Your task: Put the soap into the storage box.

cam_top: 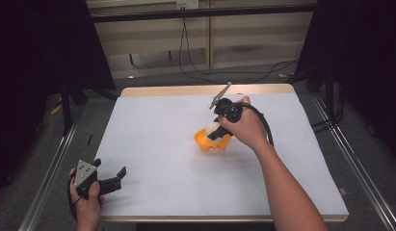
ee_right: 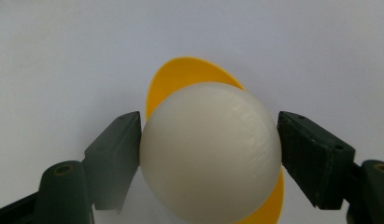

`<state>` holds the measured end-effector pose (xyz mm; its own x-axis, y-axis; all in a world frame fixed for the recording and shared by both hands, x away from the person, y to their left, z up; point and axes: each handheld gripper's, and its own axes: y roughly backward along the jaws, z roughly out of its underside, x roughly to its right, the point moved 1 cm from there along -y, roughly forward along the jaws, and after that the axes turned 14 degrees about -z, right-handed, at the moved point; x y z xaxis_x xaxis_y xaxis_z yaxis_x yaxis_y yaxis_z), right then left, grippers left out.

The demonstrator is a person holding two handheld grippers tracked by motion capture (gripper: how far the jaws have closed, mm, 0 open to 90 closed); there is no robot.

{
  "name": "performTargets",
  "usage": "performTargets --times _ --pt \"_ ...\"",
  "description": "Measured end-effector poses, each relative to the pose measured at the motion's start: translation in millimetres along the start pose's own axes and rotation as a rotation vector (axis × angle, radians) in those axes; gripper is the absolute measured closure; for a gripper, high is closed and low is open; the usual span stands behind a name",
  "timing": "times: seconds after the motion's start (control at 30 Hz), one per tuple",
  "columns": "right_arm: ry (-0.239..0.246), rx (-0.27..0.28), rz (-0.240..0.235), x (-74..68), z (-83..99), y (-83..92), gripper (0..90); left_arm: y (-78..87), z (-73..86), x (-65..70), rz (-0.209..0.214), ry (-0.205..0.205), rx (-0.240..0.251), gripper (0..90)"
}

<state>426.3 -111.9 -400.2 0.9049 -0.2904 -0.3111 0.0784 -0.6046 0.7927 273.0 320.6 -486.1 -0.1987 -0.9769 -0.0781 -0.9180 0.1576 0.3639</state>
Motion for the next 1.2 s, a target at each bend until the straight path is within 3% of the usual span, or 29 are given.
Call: performTargets --times 0.73,1.0,1.03,1.07,1.1,1.17,1.2 --pt "-0.003 -0.035 0.030 1.5 -2.4 -11.1 23.5 0.0 0.0 -0.2 0.001 0.002 0.000 0.0" --pt "-0.028 -0.025 0.051 1.0 -2.3 -14.4 23.5 0.0 0.0 -0.1 -0.001 0.004 0.000 0.0" --pt "-0.032 -0.018 0.046 0.4 -2.4 -14.6 30.3 0.0 0.0 -0.1 -0.002 0.003 -0.001 0.0" --pt "-0.032 -0.018 0.046 0.4 -2.4 -14.6 30.3 0.0 0.0 -0.1 -0.002 0.003 -0.001 0.0" --pt "-0.030 -0.002 0.071 -0.5 -2.3 -12.6 46.6 -0.1 0.0 -0.2 -0.001 0.001 -0.001 0.0" --pt "-0.039 0.062 0.039 -0.9 -2.1 -6.3 48.0 -0.2 0.0 -0.2 0.000 0.001 0.000 0.0" --pt "-0.028 0.042 0.067 -2.9 -3.8 -5.5 45.6 -0.2 -0.1 -0.1 -0.001 0.000 -0.001 0.0"
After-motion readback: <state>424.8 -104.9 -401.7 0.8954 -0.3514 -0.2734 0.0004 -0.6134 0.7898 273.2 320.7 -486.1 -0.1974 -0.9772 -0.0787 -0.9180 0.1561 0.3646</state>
